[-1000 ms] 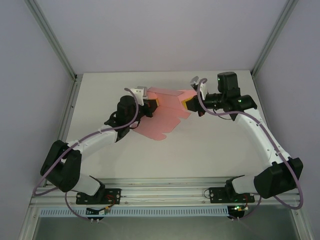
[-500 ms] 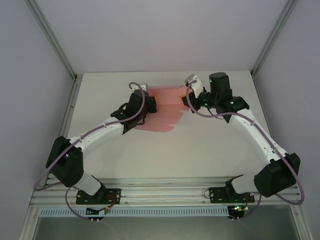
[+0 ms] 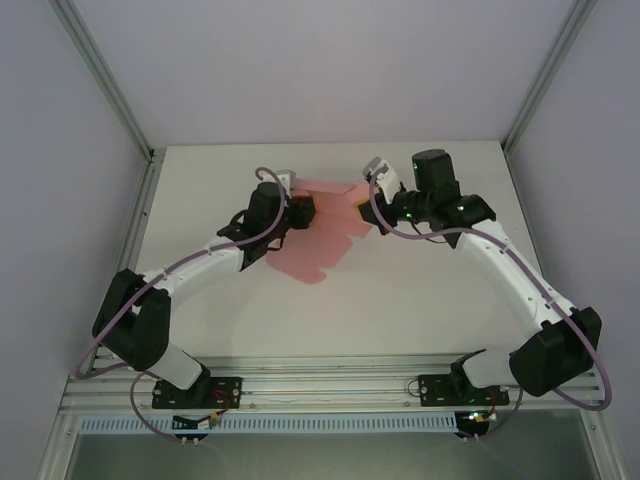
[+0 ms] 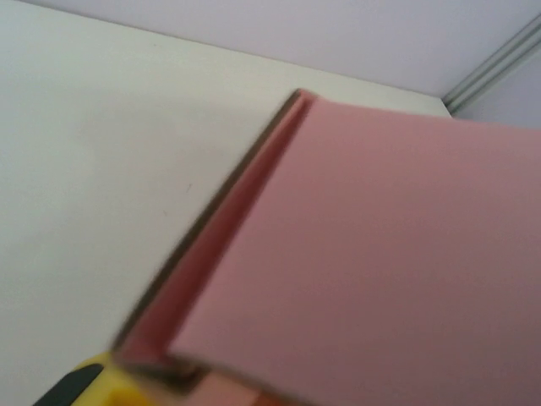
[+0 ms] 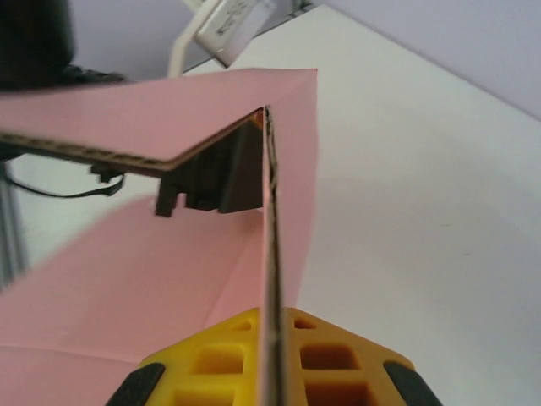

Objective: Assemble paper box

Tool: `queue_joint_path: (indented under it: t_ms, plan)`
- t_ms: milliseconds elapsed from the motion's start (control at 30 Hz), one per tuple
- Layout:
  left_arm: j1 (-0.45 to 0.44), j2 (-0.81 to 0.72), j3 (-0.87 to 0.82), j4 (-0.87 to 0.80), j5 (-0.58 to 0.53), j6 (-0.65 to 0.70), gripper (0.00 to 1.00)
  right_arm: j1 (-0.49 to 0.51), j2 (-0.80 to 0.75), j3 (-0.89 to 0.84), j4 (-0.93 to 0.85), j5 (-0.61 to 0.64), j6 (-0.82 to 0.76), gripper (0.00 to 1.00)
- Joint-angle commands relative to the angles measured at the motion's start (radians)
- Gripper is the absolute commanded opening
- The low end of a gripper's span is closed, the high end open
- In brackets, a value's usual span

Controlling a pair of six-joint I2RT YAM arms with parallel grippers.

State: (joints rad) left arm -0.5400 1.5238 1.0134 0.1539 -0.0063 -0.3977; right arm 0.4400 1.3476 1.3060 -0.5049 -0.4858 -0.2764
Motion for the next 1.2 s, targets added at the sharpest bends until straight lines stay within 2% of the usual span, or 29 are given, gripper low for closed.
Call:
queue_joint_path:
  t_ms: [0, 100, 233, 267, 367, 433, 533, 567, 633, 700, 767, 800, 867, 933, 1000, 1067, 1167]
  plan:
    - [0.067, -0.064, -0.066, 0.155, 0.111, -0.003, 0.34, 0.008, -0.043, -0.014, -0.096, -0.077, -0.027, 0.00]
    - [0.097, -0.094, -0.115, 0.218, 0.171, -0.020, 0.35, 0.008, -0.052, -0.020, -0.086, -0.083, -0.023, 0.00]
    - [0.110, -0.099, -0.118, 0.196, 0.172, -0.015, 0.34, 0.007, -0.052, -0.018, -0.076, -0.096, -0.011, 0.00]
    - [0.110, -0.098, -0.117, 0.189, 0.171, -0.011, 0.31, 0.007, -0.051, -0.015, -0.077, -0.101, -0.013, 0.00]
    - [0.110, -0.094, -0.119, 0.199, 0.168, -0.015, 0.06, 0.008, -0.048, -0.017, -0.070, -0.111, -0.010, 0.00]
    - [0.110, -0.091, -0.118, 0.212, 0.186, -0.020, 0.01, 0.007, -0.048, -0.019, -0.062, -0.108, 0.000, 0.00]
    - [0.110, -0.089, -0.110, 0.203, 0.176, -0.010, 0.00, 0.007, -0.052, -0.024, -0.044, -0.095, 0.023, 0.00]
    - [0.110, -0.089, -0.105, 0.195, 0.166, -0.005, 0.00, 0.007, -0.054, -0.026, -0.037, -0.084, 0.034, 0.06]
    - [0.110, -0.090, -0.107, 0.195, 0.161, 0.009, 0.00, 0.007, -0.069, -0.036, -0.005, -0.042, 0.066, 0.25]
    - [0.110, -0.091, -0.117, 0.201, 0.143, 0.029, 0.00, 0.007, -0.092, -0.042, 0.023, 0.031, 0.092, 0.52]
    - [0.110, -0.096, -0.122, 0.173, 0.099, 0.062, 0.00, 0.007, -0.116, -0.035, 0.023, 0.117, 0.104, 0.59]
    - [0.110, -0.101, -0.123, 0.149, 0.066, 0.081, 0.00, 0.006, -0.131, -0.027, 0.017, 0.165, 0.106, 0.70]
    - [0.109, -0.105, -0.126, 0.106, 0.035, 0.131, 0.00, 0.005, -0.153, -0.009, -0.003, 0.233, 0.105, 0.79]
    - [0.110, -0.111, -0.135, 0.075, 0.025, 0.174, 0.00, 0.004, -0.179, 0.006, -0.011, 0.270, 0.095, 0.93]
    - [0.110, -0.114, -0.153, 0.068, 0.064, 0.230, 0.00, 0.004, -0.194, 0.021, 0.008, 0.285, 0.079, 0.98]
    - [0.110, -0.119, -0.174, 0.080, 0.114, 0.270, 0.00, 0.003, -0.184, 0.057, 0.005, 0.295, 0.038, 0.99]
    - [0.110, -0.128, -0.185, 0.075, 0.163, 0.296, 0.00, 0.004, -0.115, 0.168, -0.099, 0.299, -0.103, 0.99]
